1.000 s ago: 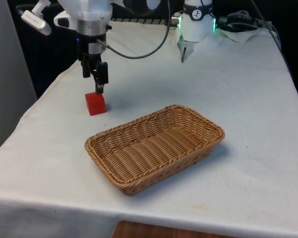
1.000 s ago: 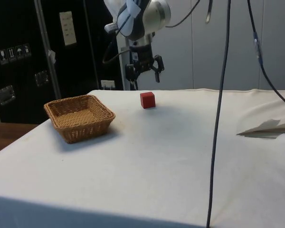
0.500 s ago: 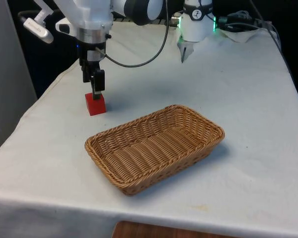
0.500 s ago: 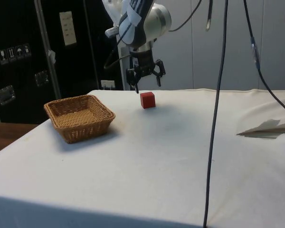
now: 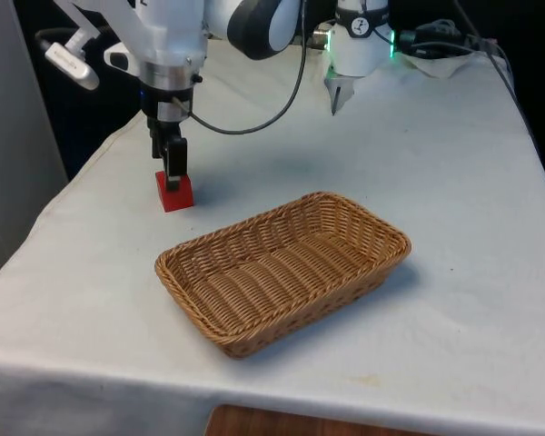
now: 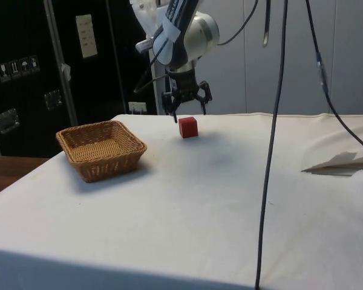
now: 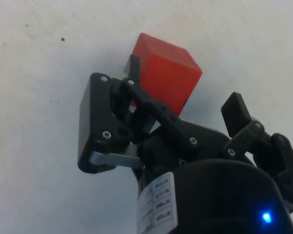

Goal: Pick up the cube and place it into the basket.

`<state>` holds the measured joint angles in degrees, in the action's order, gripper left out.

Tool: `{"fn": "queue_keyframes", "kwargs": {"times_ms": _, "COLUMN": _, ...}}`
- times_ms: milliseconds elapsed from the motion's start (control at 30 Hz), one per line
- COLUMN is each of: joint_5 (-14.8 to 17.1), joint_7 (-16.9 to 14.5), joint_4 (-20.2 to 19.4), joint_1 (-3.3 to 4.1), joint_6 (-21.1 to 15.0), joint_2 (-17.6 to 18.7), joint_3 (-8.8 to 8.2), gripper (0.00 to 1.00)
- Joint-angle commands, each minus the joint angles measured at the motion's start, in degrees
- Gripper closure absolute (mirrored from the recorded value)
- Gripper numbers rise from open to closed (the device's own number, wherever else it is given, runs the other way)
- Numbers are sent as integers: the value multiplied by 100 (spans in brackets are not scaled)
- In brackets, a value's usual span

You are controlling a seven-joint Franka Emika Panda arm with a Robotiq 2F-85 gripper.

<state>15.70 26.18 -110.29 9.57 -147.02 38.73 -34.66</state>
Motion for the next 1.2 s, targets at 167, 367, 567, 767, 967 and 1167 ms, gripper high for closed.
{"fn": "queue_keyframes", "kwargs": {"times_ms": 167, "joint_5": 52, "joint_7": 206, "joint_4": 17, "joint_1": -6, "joint_6": -132, "joint_2": 57, "joint_3": 74, "gripper": 0}}
{"fn": "queue_keyframes", "kwargs": {"times_ms": 367, "joint_5": 63, "joint_7": 367, "joint_4": 11, "joint_1": -6, "joint_6": -183, "joint_2": 86, "joint_3": 97, "gripper": 0}}
{"fn": "queue_keyframes", "kwargs": {"times_ms": 567, "joint_5": 103, "joint_7": 521, "joint_4": 6, "joint_1": -17, "joint_6": -269, "joint_2": 132, "joint_3": 126, "gripper": 0}}
{"fn": "queue_keyframes", "kwargs": {"times_ms": 767, "joint_5": 235, "joint_7": 573, "joint_4": 0, "joint_1": -17, "joint_6": -344, "joint_2": 160, "joint_3": 132, "gripper": 0}}
{"fn": "queue_keyframes", "kwargs": {"times_ms": 967, "joint_5": 401, "joint_7": 567, "joint_4": -6, "joint_1": -23, "joint_6": -401, "joint_2": 172, "joint_3": 160, "gripper": 0}}
{"fn": "queue_keyframes", "kwargs": {"times_ms": 1167, "joint_5": 596, "joint_7": 550, "joint_4": -6, "joint_1": -46, "joint_6": -481, "joint_2": 201, "joint_3": 201, "gripper": 0}}
